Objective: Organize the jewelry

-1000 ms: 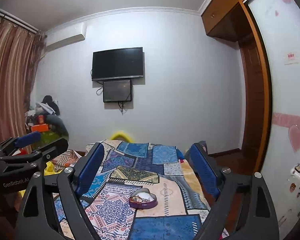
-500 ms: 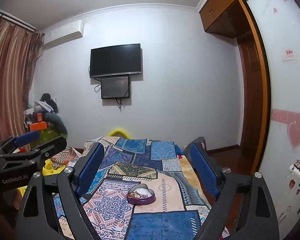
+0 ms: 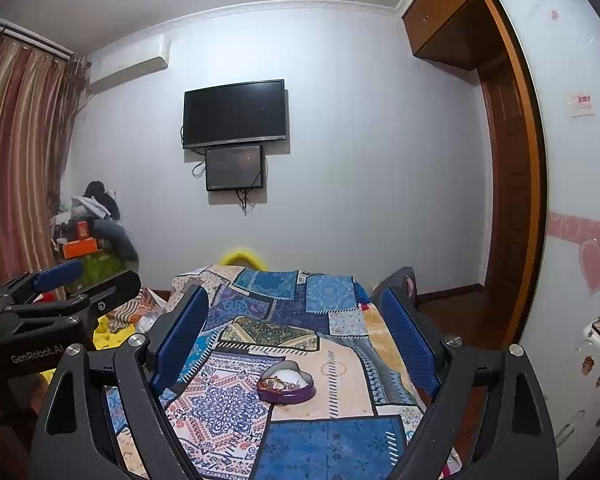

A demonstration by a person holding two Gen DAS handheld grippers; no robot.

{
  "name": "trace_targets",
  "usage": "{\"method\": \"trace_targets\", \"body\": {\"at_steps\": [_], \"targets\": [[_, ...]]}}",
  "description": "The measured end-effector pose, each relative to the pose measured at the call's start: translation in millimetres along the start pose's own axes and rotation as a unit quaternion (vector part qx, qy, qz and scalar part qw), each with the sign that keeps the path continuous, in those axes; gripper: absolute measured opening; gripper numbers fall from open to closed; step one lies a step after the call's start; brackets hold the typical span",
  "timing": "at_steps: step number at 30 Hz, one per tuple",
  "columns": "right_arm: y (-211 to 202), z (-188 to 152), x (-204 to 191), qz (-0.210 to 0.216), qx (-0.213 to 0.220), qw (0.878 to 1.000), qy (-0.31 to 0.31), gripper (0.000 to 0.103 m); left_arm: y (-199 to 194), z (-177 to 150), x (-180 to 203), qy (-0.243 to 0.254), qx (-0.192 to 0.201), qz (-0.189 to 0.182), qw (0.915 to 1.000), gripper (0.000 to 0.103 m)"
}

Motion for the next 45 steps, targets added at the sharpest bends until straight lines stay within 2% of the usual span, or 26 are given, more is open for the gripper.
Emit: {"method": "trace_targets", "body": {"at_steps": [45], "targets": [[0.1,5.3,1.6,0.007,-0.005,1.0,0.009,0.086,0.0,-0.2,2.8,0.006,-0.005,-0.011,0.9999,0.101]]}}
Point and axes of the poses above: each gripper's, at about its wrist camera, not at the fingertips, and y roughly the way its jaws point, x to its right, z to its top, the point moved 1 cm from there along y, roughly the way its jaws point, and after that the axes turned 11 degrees about -y, right-handed, at the moved point
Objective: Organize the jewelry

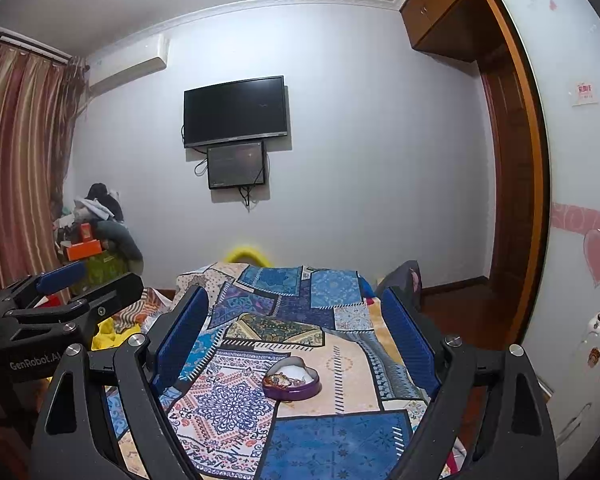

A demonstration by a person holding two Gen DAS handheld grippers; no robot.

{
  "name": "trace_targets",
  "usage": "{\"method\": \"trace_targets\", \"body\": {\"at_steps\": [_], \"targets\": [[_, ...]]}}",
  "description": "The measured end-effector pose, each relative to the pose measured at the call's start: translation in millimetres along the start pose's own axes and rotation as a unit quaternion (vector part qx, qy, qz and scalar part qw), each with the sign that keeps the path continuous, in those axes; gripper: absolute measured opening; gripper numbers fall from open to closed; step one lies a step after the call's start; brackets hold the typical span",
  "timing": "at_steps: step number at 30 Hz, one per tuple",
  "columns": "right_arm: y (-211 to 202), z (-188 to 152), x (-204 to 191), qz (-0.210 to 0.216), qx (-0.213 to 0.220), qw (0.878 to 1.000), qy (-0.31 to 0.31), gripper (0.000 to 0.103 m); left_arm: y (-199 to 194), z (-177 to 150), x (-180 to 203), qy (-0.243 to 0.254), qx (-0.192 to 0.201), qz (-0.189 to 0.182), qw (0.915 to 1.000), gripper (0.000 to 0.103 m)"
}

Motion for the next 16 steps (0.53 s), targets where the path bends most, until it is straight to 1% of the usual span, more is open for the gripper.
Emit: {"method": "trace_targets", "body": {"at_steps": [16], "targets": [[7.0,-3.3,1.6,-0.003,-0.007,1.0,0.008,0.086,2.2,-1.1,-1.4,0.0,-0.005,0.0,1.0,0.102]]}}
Point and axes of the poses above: each gripper's, at about its wrist camera, not at the fingertips, and y roughly the way its jaws point, x to its right, z to its top, the point moved 1 cm from there along y, roughly the way its jaws point, and after that the axes turned 11 degrees about -y, right-handed, at the moved point
